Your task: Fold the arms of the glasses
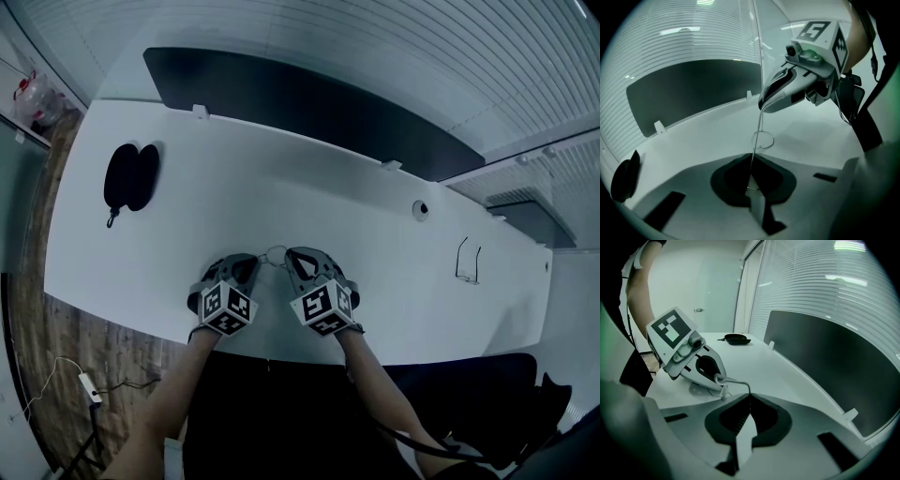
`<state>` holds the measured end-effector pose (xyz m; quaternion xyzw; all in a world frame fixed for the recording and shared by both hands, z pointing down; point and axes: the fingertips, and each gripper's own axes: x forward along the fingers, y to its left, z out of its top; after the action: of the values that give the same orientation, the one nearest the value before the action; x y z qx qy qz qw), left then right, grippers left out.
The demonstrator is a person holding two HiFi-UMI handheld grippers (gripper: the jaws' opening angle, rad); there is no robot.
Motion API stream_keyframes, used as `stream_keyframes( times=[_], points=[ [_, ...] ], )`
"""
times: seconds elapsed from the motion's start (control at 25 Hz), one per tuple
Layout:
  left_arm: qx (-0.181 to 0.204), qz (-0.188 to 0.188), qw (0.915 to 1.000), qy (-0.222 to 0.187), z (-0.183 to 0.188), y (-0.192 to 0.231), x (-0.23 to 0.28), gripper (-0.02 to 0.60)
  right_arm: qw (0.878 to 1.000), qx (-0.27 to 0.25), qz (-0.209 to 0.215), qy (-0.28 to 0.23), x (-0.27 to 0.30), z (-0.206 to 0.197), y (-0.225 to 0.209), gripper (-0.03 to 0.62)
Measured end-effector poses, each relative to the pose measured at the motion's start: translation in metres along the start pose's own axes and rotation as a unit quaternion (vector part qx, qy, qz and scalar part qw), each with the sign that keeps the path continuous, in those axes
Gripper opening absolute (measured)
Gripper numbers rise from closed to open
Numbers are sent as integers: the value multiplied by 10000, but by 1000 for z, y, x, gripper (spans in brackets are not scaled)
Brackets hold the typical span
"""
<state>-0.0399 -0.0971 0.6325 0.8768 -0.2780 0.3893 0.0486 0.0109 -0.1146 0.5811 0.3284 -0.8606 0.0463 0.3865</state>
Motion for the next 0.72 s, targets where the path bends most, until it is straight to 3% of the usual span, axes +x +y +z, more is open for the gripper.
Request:
stream_keyframes(
  times=[0.24, 0.44, 0.6, 0.72],
  points=[
    [158, -51, 9998, 94, -1, -3, 2, 11, 10000, 14, -35, 14, 1, -1, -2, 18],
    [-35, -195, 9998, -82, 0, -1, -5, 9, 9943, 1027, 237, -163, 2, -5, -14, 18],
    [-46, -199, 9995, -248, 3, 3, -14, 9, 9942, 1025, 280, -153, 3, -5, -19, 18],
    [35, -265, 9996, -120, -5, -1, -11, 9, 9883, 1430, 404, -329, 2, -6, -21, 18]
  ],
)
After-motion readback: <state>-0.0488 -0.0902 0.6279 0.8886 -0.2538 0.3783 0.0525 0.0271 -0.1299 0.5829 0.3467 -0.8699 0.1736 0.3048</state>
